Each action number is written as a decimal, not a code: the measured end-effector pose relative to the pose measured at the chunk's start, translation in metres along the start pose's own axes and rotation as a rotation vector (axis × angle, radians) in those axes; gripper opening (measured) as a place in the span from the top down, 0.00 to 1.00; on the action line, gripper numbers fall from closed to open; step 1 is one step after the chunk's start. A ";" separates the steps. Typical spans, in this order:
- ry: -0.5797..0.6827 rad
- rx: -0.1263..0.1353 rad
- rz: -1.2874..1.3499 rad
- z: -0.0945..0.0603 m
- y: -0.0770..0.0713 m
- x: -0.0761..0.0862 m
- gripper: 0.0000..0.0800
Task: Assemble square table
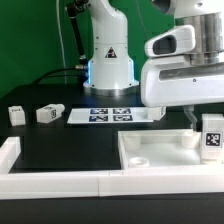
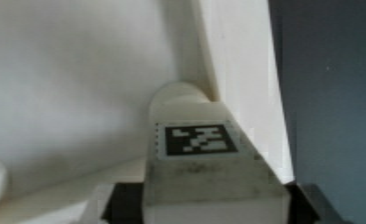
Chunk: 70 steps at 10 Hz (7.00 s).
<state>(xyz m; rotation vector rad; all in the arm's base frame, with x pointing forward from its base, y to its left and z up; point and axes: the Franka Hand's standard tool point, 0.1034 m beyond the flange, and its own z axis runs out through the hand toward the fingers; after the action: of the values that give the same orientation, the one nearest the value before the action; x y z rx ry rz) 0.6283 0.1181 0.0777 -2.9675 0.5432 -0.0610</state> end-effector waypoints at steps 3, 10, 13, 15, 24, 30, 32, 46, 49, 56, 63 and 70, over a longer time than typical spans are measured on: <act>-0.016 0.007 0.468 0.002 -0.001 -0.003 0.63; -0.065 -0.024 0.653 0.007 -0.014 -0.025 0.26; -0.079 -0.021 0.190 0.007 -0.010 -0.022 0.20; -0.081 -0.021 -0.030 0.006 -0.007 -0.020 0.19; -0.065 -0.041 0.093 0.001 -0.001 -0.010 0.63; -0.092 0.084 1.004 0.004 -0.006 -0.007 0.63; -0.103 0.090 1.074 0.004 -0.008 -0.008 0.63; 0.025 -0.022 -0.361 0.002 0.007 0.003 0.34; 0.025 -0.013 -0.189 0.003 0.006 0.002 0.64; -0.074 0.029 0.761 0.005 0.003 0.001 0.64; -0.115 -0.027 0.811 0.002 0.000 -0.006 0.27; -0.014 -0.067 -0.042 0.006 -0.009 -0.002 0.19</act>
Offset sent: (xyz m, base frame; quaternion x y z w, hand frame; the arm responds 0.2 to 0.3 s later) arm 0.0086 0.0154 0.0007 0.0035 -0.0177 0.5029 0.8642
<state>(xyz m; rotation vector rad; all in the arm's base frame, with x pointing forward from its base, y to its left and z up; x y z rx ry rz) 0.6297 0.1284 0.0727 -3.0426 0.4908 -0.0265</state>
